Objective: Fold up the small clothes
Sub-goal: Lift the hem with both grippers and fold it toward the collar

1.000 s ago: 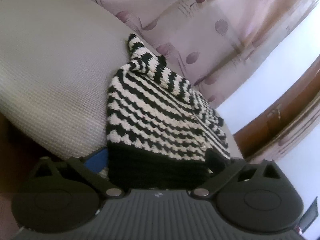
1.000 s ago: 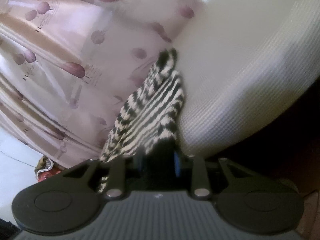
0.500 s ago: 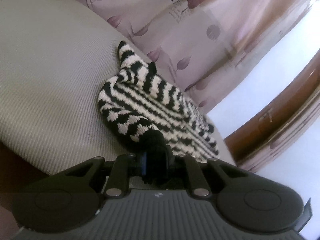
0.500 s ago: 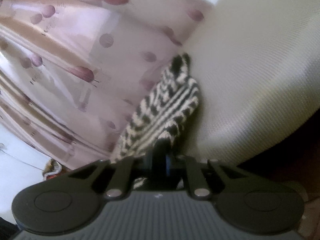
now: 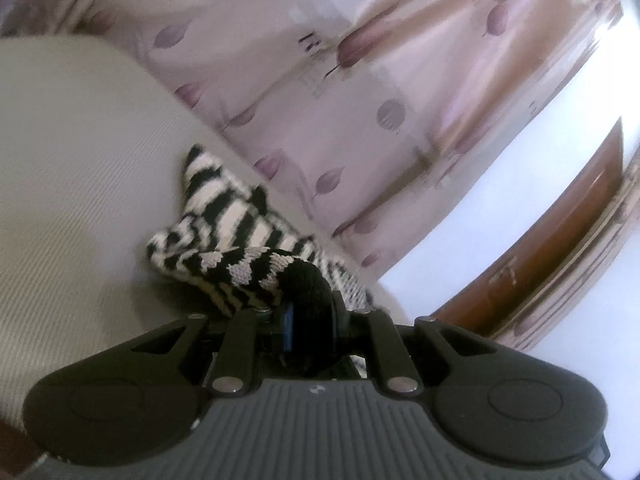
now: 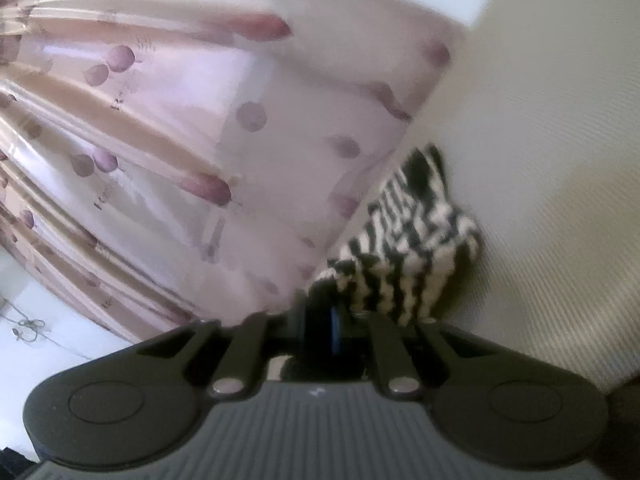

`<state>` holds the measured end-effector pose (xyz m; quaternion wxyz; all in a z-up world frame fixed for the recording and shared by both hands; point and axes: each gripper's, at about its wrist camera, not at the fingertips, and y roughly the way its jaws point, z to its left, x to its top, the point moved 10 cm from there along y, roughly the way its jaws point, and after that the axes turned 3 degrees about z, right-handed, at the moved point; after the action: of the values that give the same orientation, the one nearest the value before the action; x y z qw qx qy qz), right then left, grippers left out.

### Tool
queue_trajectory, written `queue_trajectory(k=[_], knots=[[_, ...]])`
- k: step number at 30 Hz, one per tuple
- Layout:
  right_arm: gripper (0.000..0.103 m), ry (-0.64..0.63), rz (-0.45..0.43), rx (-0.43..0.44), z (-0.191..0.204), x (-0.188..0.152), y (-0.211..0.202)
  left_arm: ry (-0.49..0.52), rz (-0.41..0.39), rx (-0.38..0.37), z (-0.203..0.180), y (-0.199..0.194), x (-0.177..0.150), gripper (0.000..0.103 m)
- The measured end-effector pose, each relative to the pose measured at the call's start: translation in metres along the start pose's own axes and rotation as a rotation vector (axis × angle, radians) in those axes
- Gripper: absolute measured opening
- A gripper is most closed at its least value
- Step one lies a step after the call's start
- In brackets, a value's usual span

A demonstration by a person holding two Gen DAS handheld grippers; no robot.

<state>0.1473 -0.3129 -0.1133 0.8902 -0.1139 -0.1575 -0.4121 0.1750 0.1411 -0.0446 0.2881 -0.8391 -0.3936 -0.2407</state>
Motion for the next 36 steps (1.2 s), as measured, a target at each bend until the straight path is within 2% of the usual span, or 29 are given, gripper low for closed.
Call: queue_trajectory(k=[8, 16, 24, 27, 31, 33, 34, 35, 36], knots=[[0.012, -0.037, -0.056, 0.013, 0.01, 0.062, 0.047, 0.062, -0.078, -0.014, -0.028, 0.049, 0.06, 0.016], [0.012, 0.01, -0.09, -0.066, -0.025, 0.117, 0.117, 0.042, -0.114, 0.087, -0.006, 0.12, 0.108, 0.016], [0.012, 0.056, -0.072, -0.166, -0.07, 0.137, 0.181, 0.009, -0.102, 0.201, 0.044, 0.173, 0.124, 0.016], [0.012, 0.084, -0.07, -0.165, -0.082, 0.14, 0.193, -0.019, -0.088, 0.219, 0.06, 0.184, 0.125, 0.017], [0.012, 0.085, -0.046, -0.169, -0.091, 0.136, 0.208, 0.005, -0.071, 0.234, 0.067, 0.196, 0.124, 0.02], [0.015, 0.079, -0.05, -0.204, -0.098, 0.136, 0.214, 0.006, -0.062, 0.225, 0.068, 0.199, 0.123, 0.031], [0.015, 0.093, -0.048, -0.198, -0.102, 0.136, 0.216, 0.005, -0.058, 0.219, 0.068, 0.199, 0.123, 0.048], [0.018, 0.114, -0.051, -0.186, -0.105, 0.137, 0.217, 0.0, -0.065, 0.22, 0.068, 0.199, 0.124, 0.077], [0.021, 0.14, -0.061, -0.169, -0.107, 0.137, 0.216, -0.006, -0.091, 0.228, 0.068, 0.194, 0.126, 0.091]])
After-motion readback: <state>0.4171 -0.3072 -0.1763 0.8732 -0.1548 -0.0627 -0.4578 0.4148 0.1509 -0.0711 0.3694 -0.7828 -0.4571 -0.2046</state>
